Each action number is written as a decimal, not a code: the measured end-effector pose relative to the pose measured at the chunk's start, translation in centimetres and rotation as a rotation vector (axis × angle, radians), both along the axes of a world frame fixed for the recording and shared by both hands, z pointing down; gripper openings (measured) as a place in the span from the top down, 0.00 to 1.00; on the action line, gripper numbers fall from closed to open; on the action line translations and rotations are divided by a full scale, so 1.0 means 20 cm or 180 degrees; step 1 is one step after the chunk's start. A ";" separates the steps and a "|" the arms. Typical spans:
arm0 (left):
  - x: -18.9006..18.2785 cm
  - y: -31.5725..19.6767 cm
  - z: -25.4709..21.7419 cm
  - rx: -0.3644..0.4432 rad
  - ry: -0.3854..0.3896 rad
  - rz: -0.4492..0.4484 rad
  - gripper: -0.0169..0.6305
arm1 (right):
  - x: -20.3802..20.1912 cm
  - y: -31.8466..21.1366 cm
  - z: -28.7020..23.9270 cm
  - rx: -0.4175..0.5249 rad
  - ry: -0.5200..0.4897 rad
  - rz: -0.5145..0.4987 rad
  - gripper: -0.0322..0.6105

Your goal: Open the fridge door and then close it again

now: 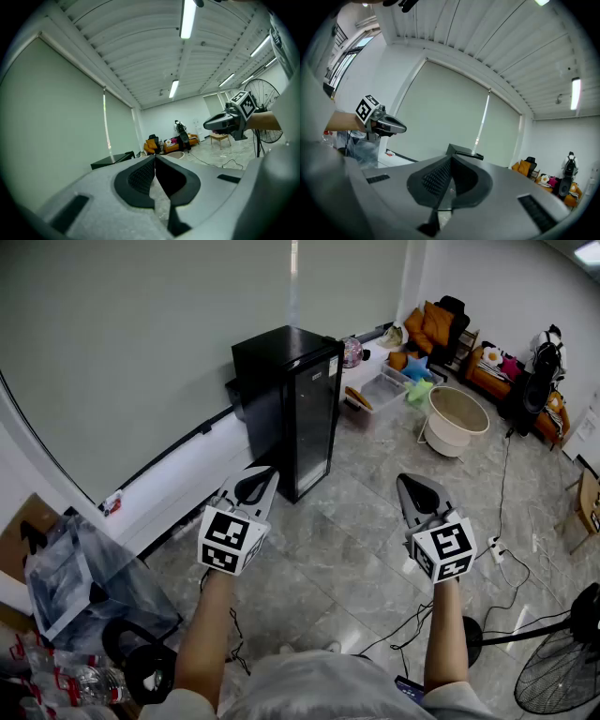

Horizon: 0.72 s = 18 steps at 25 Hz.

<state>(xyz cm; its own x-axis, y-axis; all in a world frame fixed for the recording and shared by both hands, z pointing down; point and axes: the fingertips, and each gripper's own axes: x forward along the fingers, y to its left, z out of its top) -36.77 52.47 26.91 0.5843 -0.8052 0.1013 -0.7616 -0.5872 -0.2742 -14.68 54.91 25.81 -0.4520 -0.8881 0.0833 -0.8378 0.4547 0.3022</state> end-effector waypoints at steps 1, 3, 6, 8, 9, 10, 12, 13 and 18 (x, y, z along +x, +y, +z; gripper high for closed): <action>0.00 -0.01 0.00 -0.0003 -0.0001 -0.0001 0.96 | 0.00 -0.01 0.00 -0.0001 0.0002 0.0000 0.96; 0.00 -0.01 0.01 -0.0006 -0.0006 -0.0002 0.96 | 0.00 -0.02 0.00 0.0000 0.0007 0.0000 0.96; 0.01 -0.03 0.01 -0.0005 -0.0012 -0.0001 0.96 | 0.01 -0.03 0.00 0.0010 -0.0013 -0.0007 0.96; 0.02 -0.04 0.00 -0.0004 -0.0008 -0.0009 0.96 | 0.02 -0.04 -0.01 0.0016 -0.0080 -0.0009 0.96; 0.02 -0.04 0.00 -0.0005 -0.0006 -0.0012 0.96 | 0.02 -0.04 -0.01 0.0009 -0.0104 -0.0005 0.95; 0.01 -0.04 0.00 -0.0008 -0.0004 -0.0015 0.96 | 0.03 -0.05 -0.01 0.0007 -0.0112 -0.0001 0.95; 0.01 -0.05 0.01 -0.0030 0.0005 -0.0018 0.96 | 0.03 -0.06 -0.01 0.0032 -0.0098 0.0000 0.95; 0.02 -0.06 0.02 -0.0048 0.0015 -0.0020 0.96 | 0.04 -0.07 0.00 0.0026 -0.0087 0.0004 0.95; 0.03 -0.09 0.06 -0.0157 0.0060 -0.0014 0.96 | 0.07 -0.09 0.05 -0.0094 -0.0061 0.0015 0.95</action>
<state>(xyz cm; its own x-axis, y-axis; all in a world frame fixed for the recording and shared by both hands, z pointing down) -36.18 50.71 28.03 0.5829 -0.8021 0.1298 -0.7690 -0.5962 -0.2306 -13.34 53.02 26.80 -0.4495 -0.8876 0.1009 -0.8455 0.4592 0.2726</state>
